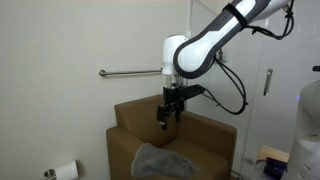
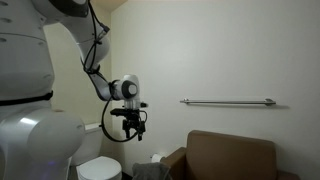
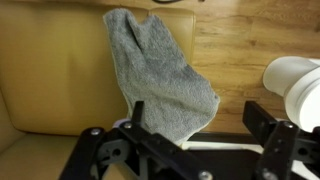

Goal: Use the towel to wipe the left armrest of the chair

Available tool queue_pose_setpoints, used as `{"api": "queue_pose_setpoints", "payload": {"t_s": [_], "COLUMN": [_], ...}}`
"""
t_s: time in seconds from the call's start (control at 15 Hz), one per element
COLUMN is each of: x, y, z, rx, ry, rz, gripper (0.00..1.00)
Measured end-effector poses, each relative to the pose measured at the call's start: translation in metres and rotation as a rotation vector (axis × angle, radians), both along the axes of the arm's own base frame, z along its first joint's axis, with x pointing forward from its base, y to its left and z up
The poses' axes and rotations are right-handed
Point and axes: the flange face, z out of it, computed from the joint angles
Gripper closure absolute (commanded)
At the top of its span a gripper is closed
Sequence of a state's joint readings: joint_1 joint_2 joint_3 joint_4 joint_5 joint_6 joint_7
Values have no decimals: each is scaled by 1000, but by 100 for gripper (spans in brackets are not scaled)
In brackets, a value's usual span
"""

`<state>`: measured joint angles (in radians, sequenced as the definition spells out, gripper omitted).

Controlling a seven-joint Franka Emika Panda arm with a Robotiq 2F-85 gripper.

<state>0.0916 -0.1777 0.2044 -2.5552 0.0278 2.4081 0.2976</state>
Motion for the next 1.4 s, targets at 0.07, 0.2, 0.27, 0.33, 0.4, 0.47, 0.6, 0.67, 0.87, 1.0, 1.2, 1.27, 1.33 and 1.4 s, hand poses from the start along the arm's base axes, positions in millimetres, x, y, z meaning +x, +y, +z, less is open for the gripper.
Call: {"api": "queue_pose_setpoints", "payload": {"t_s": [0.07,0.2,0.27,0.33,0.4,0.47,0.6,0.67,0.87,1.0,1.2,1.27,1.33,1.4], "x": [9,19,21,23,24,26,28,28,31,40,59,65,70,75], "y": [0,4,5,6,7,7,8,8,3,0,-2,-1,1,4], "z": [-16,-54,-68,-75,-76,-74,-72,-73,-86,-106,-145,-160,-174,-187], "rx": [18,46,51,54,55,56,57,57,61,69,84,90,95,98], "ry": [-26,-51,-44,-38,-36,-41,-47,-46,-43,-47,-61,-62,-60,-55], "rz": [0,7,8,8,7,7,8,6,-6,-20,-39,-39,-34,-24], "gripper": [0,0,0,0,0,0,0,0,0,0,0,0,0,0]}}
